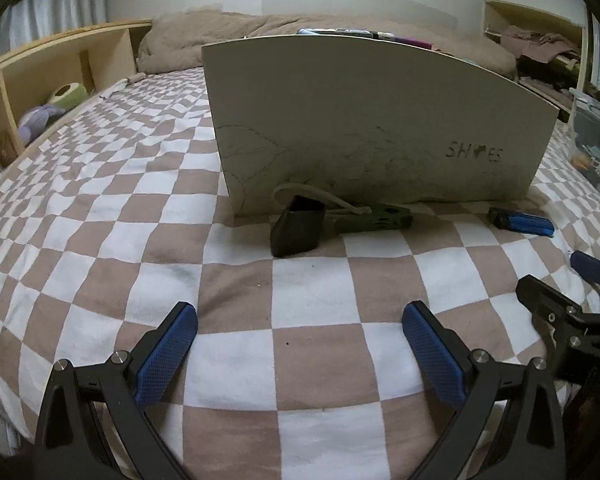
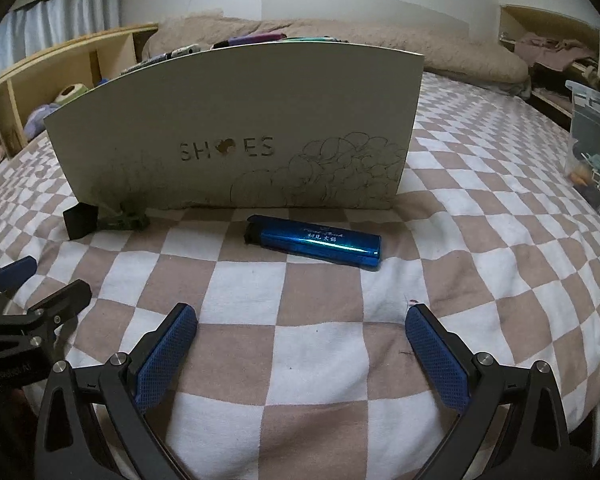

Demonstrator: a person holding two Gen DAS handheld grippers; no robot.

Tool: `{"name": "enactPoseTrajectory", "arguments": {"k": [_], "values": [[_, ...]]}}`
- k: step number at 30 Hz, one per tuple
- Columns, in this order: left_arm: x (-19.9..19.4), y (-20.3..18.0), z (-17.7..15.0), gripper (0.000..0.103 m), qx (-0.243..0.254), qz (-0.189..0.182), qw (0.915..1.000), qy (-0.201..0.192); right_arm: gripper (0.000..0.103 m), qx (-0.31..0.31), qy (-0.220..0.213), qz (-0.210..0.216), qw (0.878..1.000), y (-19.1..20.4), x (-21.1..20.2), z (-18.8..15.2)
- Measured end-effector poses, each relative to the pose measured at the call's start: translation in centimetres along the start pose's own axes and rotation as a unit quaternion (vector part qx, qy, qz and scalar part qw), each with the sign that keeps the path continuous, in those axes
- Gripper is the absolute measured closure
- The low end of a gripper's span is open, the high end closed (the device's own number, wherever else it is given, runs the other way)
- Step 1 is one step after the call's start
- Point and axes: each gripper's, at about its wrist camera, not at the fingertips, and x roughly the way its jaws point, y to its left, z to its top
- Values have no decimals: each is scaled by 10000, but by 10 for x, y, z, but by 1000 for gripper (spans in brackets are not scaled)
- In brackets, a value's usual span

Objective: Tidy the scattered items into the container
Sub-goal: 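Lower the left gripper onto the black clip and close it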

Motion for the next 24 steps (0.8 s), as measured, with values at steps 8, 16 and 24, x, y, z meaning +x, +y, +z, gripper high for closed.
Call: {"name": "enactPoseTrajectory", "arguments": {"k": [8, 16, 24], "values": [[10, 10, 13, 0, -11, -48, 9999, 159, 0, -89, -222, -61, 9997, 2, 4, -5], [33, 19, 35, 0, -181, -237, 9988, 400, 0, -98, -200, 93, 9997, -7, 7, -2], [28, 31, 33, 52, -497, -193, 9986, -46, 0, -99, -233, 90, 9996, -9, 7, -5]]}}
